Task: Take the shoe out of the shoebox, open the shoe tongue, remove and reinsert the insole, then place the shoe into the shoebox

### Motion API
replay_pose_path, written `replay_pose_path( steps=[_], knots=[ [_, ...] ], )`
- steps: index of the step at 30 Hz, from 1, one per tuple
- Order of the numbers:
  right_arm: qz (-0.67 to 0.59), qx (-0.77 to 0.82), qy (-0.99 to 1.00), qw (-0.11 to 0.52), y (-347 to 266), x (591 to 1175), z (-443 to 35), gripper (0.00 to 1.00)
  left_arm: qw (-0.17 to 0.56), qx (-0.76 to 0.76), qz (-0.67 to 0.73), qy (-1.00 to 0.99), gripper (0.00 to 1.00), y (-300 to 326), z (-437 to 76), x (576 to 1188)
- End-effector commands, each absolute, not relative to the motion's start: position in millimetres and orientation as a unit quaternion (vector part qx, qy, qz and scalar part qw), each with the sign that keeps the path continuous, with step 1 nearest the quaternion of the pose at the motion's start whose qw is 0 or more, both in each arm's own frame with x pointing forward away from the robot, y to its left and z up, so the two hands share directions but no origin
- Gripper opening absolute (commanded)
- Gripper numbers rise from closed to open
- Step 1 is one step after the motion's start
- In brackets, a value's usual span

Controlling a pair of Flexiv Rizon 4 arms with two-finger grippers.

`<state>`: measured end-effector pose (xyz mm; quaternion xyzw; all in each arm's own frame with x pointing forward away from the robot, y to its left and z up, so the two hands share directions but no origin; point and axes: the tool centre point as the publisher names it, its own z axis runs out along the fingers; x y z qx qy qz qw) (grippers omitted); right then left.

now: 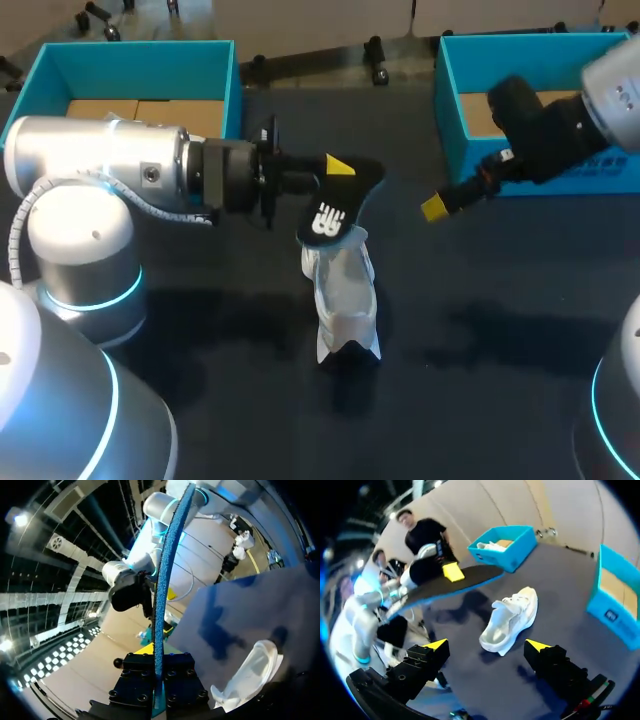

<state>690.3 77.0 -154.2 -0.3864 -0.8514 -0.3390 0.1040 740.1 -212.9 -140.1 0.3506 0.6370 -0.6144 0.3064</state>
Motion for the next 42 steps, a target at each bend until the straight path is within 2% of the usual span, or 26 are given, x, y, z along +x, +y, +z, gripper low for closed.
replay_pose_path(
  steps=[1,3,17,22,25,30,42],
  knots=[
    [-0.329,-0.281,-0.898,0.086,78.8,695.3,-149.7,1.0,0.289,0.338,-0.628,0.639,0.0,-208.4,-138.1,740.2],
    [-0.292,-0.295,-0.904,0.105,78.5,699.4,-154.7,1.0,0.285,0.333,-0.633,0.638,0.0,-206.9,-137.4,738.9],
    [-0.292,-0.295,-0.904,0.105,78.5,699.4,-154.7,1.0,0.244,0.281,-0.65,0.663,0.0,-186.1,-140.0,723.9],
    [-0.304,-0.208,-0.929,0.029,70.0,703.8,-166.2,1.0,0.239,0.248,-0.66,0.667,0.0,-173.5,-138.7,723.6],
    [-0.292,-0.161,-0.943,0.006,69.4,707.9,-172.2,1.0,0.232,0.239,-0.665,0.668,0.0,-167.9,-140.0,720.5],
    [-0.263,-0.089,-0.961,-0.01,74.3,716.8,-183.7,1.0,0.222,0.232,-0.666,0.673,0.0,-165.0,-144.2,710.6],
    [-0.257,-0.097,-0.962,-0.007,74.0,718.7,-187.7,1.0,0.205,0.211,-0.668,0.684,0.0,-168.4,-165.5,699.4]
  ],
)
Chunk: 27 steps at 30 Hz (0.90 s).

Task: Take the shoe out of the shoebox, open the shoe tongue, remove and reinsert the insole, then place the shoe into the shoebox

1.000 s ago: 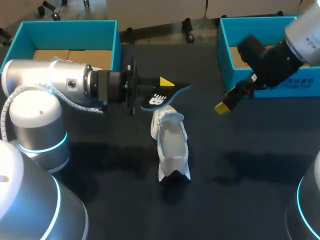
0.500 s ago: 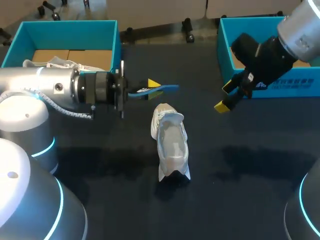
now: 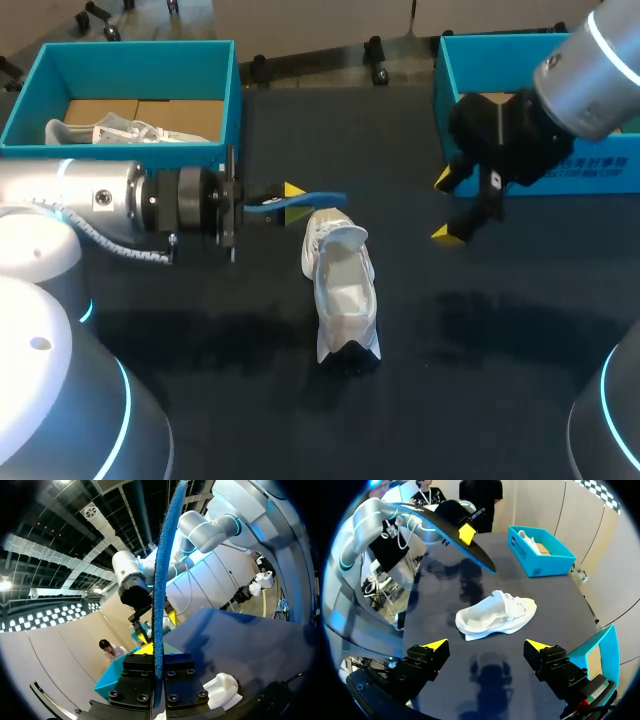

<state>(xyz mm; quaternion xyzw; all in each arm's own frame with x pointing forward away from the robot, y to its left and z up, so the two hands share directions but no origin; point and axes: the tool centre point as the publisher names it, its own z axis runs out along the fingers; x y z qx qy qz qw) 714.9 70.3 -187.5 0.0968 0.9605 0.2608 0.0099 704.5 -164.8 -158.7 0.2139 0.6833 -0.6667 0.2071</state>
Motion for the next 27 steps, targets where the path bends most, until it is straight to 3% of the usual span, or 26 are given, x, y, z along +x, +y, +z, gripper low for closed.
replay_pose_path(
  steps=[1,11,27],
  knots=[
    [0.257,0.097,0.962,0.007,74.0,718.7,-187.7,1.0,0.202,0.209,-0.669,0.684,0.0,-169.0,-166.5,697.7],
    [0.179,0.005,0.981,0.069,79.8,716.6,-207.4,1.0,0.197,0.184,-0.672,0.69,0.0,-168.1,-176.2,683.7],
    [0.22,-0.028,0.974,0.049,93.5,723.2,-241.9,1.0,0.187,0.166,-0.669,0.7,0.0,-170.6,-201.5,673.8]
  ],
)
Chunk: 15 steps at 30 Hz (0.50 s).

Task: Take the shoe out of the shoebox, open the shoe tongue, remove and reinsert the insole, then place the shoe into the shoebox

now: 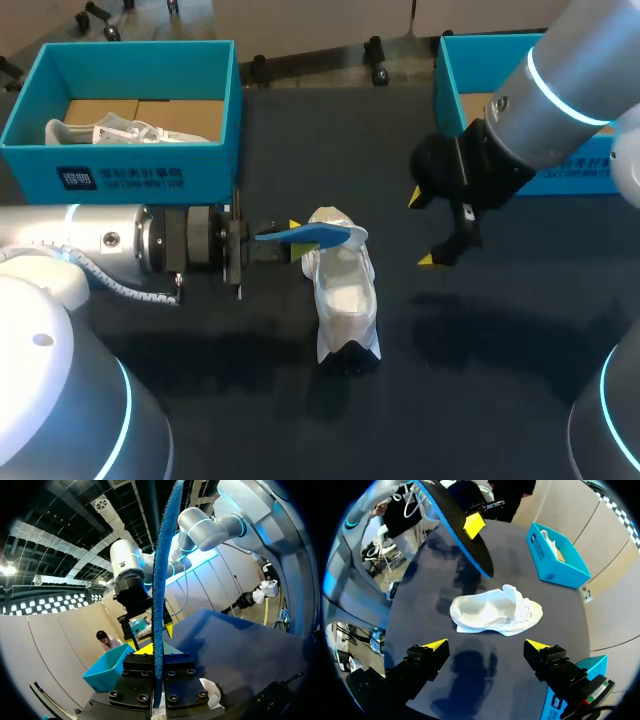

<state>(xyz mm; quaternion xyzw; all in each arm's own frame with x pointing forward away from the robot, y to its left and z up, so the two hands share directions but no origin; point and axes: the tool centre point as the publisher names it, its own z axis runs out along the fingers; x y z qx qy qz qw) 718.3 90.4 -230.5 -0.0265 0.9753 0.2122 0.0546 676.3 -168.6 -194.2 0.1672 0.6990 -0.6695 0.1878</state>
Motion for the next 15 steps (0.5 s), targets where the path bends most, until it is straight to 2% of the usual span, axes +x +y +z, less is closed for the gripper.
replay_pose_path(
  steps=[1,15],
  knots=[
    [0.221,-0.029,0.974,0.049,92.7,722.7,-243.0,1.0,0.186,0.165,-0.669,0.7,0.0,-171.1,-203.8,673.5],
    [0.216,-0.02,0.975,0.041,83.7,718.2,-248.3,1.0,0.21,0.131,-0.654,0.715,0.0,-183.5,-222.3,669.8]
  ],
)
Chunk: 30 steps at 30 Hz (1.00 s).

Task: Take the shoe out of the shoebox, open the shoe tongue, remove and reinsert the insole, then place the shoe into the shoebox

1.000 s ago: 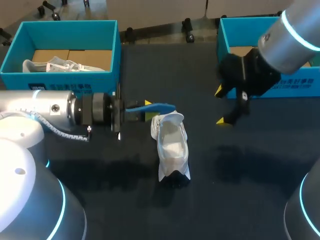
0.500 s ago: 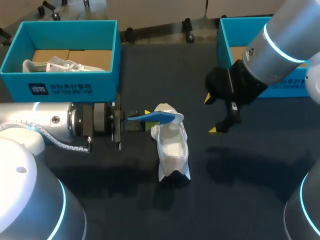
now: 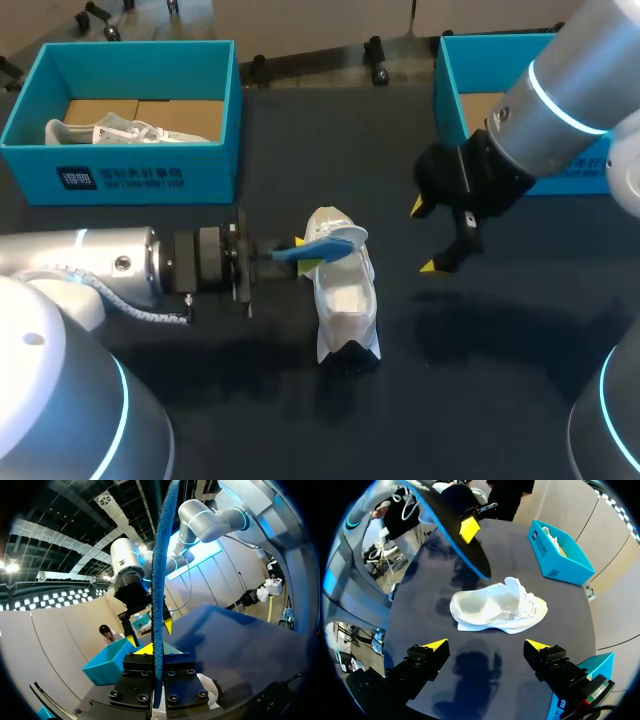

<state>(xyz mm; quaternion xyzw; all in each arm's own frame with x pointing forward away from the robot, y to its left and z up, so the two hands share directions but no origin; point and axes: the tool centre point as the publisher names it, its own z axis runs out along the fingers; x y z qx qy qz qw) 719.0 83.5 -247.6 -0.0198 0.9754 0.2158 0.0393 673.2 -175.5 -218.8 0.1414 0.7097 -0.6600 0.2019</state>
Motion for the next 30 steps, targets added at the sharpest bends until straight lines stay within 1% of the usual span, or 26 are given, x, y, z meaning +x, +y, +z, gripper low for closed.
replay_pose_path(
  steps=[1,17,20,26,30],
  knots=[
    [0.216,-0.02,0.975,0.041,83.7,718.2,-248.3,1.0,0.211,0.129,-0.655,0.714,0.0,-184.2,-223.2,670.2],
    [0.216,-0.02,0.975,0.041,83.7,718.2,-248.3,1.0,0.211,0.112,-0.645,0.726,0.0,-202.7,-246.3,664.1],
    [0.216,-0.02,0.975,0.041,83.7,718.2,-248.3,1.0,0.222,0.119,-0.638,0.728,0.0,-205.1,-249.3,664.5],
    [0.216,-0.02,0.975,0.041,83.7,718.2,-248.3,1.0,0.218,0.119,-0.636,0.731,0.0,-207.9,-256.2,669.8],
    [0.216,-0.02,0.975,0.041,83.7,718.2,-248.3,1.0,0.201,0.123,-0.638,0.733,0.0,-207.9,-262.2,674.4]
  ],
)
